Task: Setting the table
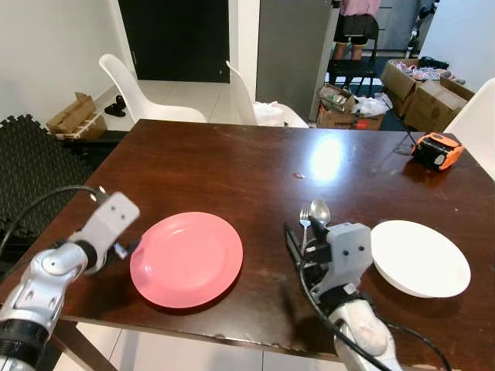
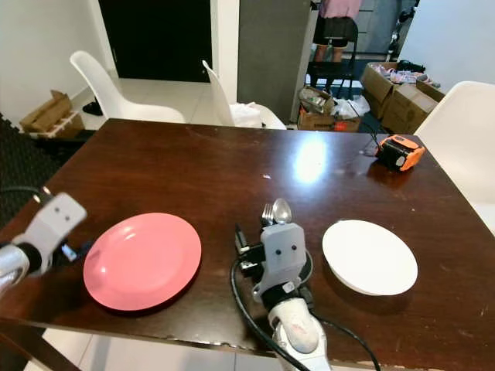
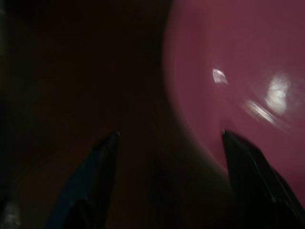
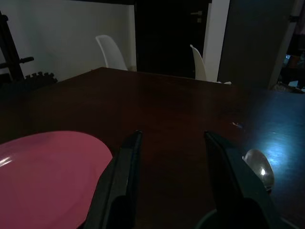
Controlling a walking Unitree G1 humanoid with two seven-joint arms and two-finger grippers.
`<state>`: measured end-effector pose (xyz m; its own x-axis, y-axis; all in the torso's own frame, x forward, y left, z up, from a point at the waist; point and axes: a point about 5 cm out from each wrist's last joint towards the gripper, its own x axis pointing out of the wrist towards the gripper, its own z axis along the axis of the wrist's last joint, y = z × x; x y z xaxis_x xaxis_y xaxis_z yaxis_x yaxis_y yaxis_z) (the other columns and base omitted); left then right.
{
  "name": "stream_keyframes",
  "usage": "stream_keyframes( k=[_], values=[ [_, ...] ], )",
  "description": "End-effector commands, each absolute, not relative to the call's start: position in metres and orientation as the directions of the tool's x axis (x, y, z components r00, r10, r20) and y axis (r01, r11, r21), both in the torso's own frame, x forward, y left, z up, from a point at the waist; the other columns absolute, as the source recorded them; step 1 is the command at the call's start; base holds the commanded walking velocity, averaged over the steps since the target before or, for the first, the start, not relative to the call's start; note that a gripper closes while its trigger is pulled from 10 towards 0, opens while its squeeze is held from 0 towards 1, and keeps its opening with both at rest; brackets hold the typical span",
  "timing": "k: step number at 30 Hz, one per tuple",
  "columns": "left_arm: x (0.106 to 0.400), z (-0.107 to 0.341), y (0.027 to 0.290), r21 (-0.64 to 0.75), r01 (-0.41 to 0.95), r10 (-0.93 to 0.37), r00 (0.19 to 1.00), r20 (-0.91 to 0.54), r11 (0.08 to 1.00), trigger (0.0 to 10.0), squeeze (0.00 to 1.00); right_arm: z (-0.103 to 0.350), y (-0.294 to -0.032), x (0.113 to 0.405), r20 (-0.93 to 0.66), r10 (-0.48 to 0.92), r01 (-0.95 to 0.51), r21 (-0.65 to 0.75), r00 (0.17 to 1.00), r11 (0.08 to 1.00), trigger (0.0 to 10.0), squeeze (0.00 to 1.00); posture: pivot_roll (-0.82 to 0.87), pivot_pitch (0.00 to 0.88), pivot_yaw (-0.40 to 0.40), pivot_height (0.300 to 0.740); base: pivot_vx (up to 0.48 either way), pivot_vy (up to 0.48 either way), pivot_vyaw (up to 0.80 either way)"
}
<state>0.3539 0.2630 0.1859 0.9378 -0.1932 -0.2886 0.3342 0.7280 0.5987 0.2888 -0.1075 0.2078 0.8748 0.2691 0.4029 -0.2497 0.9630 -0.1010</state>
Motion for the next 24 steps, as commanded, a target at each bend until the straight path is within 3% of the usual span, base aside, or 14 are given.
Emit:
stream_keyframes(
  k=[1, 11, 12, 14, 15, 24],
  values=[
    [0.349, 0.175, 0.268, 0.604, 0.37, -0.179, 0.918, -0.353, 0.706, 10.0, 0.0, 0.205, -0.108, 0.286, 0.395, 0.267, -0.248, -0.101, 0.879, 0.964, 10.0, 0.0, -0.01, 0.185, 0.121, 0.74, 0.0, 0.0, 0.0],
    [0.343, 0.161, 0.267, 0.319, 0.394, -0.193, 0.837, -0.512, 0.862, 10.0, 0.0, 0.204, -0.108, 0.285, 0.394, 0.26, -0.242, -0.095, 0.881, 0.966, 10.0, 0.0, -0.01, 0.186, 0.127, 0.74, 0.0, 0.0, 0.0],
    [0.344, 0.162, 0.266, 0.283, 0.383, -0.196, 0.833, -0.517, 0.879, 7.3, 0.0, 0.204, -0.108, 0.285, 0.394, 0.26, -0.242, -0.095, 0.882, 0.966, 10.0, 0.0, -0.01, 0.186, 0.127, 0.74, 0.0, 0.0, 0.0],
    [0.344, 0.162, 0.266, 0.257, 0.376, -0.2, 0.83, -0.521, 0.89, 7.3, 0.0, 0.204, -0.108, 0.285, 0.394, 0.26, -0.242, -0.095, 0.882, 0.966, 10.0, 0.0, -0.01, 0.186, 0.127, 0.74, 0.0, 0.0, 0.0],
    [0.345, 0.163, 0.264, 0.208, 0.369, -0.213, 0.822, -0.529, 0.906, 0.0, 0.0, 0.204, -0.108, 0.285, 0.394, 0.259, -0.242, -0.095, 0.882, 0.966, 10.0, 0.0, -0.01, 0.185, 0.128, 0.74, 0.0, 0.0, 0.0],
    [0.348, 0.176, 0.246, 0.096, 0.392, -0.301, 0.82, -0.487, 0.915, 0.0, 0.0, 0.204, -0.108, 0.286, 0.396, 0.257, -0.239, -0.096, 0.882, 0.966, 10.0, 0.0, -0.01, 0.18, 0.129, 0.74, 0.0, 0.0, 0.0]
  ],
)
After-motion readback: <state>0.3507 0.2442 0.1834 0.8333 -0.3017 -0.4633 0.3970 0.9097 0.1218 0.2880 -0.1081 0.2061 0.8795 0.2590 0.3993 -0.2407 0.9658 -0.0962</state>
